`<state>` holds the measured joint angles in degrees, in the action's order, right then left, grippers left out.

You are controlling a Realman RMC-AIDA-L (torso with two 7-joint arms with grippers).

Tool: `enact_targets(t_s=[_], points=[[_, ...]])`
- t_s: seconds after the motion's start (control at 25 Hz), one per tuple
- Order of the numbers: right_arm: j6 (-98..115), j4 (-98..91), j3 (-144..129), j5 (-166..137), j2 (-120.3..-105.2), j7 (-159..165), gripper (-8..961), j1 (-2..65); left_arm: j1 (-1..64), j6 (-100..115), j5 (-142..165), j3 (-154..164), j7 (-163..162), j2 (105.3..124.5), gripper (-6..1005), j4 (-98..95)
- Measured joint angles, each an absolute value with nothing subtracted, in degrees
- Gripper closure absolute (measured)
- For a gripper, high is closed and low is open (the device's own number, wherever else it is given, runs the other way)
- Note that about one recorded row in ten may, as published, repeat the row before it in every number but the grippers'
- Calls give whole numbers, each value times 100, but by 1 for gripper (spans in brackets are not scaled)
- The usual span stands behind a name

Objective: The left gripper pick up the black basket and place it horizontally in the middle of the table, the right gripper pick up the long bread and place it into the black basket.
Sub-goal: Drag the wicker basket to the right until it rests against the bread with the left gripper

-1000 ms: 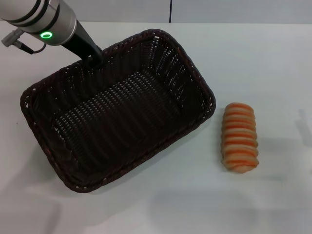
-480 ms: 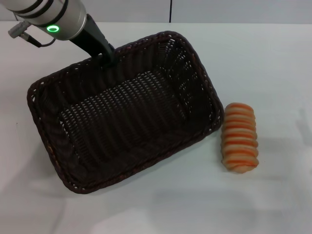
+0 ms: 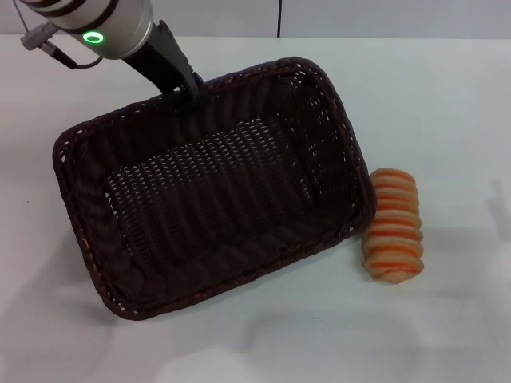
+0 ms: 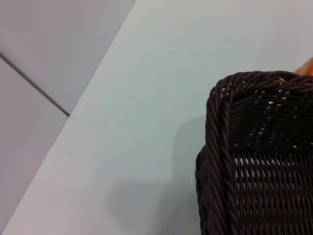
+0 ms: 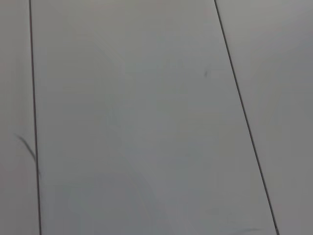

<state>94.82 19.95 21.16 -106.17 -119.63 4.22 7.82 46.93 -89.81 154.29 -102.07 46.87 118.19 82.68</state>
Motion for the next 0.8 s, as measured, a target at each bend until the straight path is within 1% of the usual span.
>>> enact_targets(t_s=[0.32,0.36,0.8], points=[[9520,1990,2041,-10615,-11972,421,130,746,4983,-9237,15225,-10399,5126,11815,799,7915],[9521,1990,2040,-10615,-11971,421,130,738,5102,-9287,15060,-10524,5294,11809,799,7718],[9599,1993,2023,-10615,-11975,402,132,640,5315,-9294,14786,-10572,5760,11823,793,7226]])
